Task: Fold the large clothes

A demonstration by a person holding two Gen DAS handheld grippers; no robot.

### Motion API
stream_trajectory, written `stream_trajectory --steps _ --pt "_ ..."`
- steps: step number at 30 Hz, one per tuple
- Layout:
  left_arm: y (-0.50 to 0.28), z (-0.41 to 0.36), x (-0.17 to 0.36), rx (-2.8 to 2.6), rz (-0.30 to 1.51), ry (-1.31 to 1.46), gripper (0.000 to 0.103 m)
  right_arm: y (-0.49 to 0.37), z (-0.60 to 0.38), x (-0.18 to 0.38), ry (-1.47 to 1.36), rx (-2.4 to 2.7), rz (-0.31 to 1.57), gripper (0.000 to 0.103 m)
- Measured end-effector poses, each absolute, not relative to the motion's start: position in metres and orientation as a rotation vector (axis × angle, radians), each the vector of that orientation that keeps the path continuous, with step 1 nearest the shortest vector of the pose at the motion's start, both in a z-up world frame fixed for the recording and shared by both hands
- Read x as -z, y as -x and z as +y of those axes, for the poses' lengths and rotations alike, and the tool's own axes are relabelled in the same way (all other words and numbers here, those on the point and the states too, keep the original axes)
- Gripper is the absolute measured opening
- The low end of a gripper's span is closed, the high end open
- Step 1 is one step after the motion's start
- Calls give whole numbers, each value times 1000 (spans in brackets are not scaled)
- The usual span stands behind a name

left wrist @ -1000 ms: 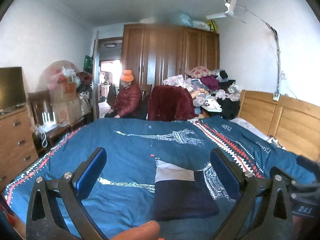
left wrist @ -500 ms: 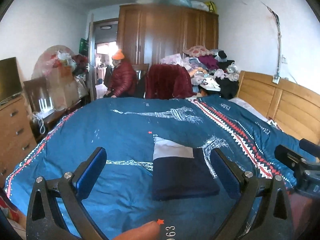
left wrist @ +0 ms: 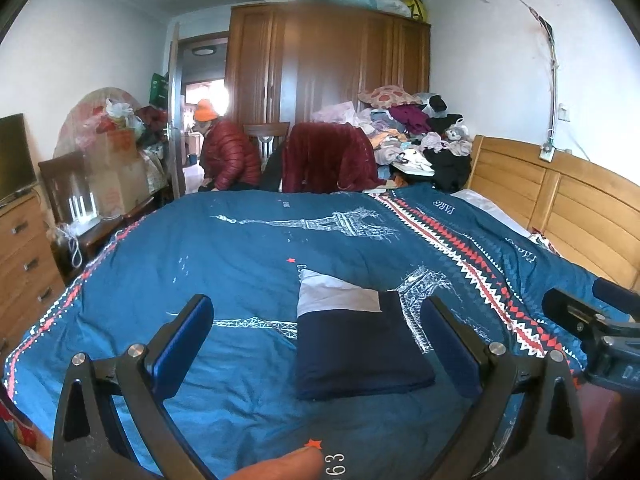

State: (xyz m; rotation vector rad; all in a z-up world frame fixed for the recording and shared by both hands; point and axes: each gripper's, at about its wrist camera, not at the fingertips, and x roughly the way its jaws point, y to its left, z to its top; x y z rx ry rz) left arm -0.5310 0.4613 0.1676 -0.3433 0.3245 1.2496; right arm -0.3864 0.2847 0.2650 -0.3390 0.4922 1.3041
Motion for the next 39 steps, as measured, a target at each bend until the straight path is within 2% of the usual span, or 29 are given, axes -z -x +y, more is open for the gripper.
stream_trajectory --steps 39 --pt "536 480 -149 -1291 378 383 103 378 296 -227 393 -1294 564 103"
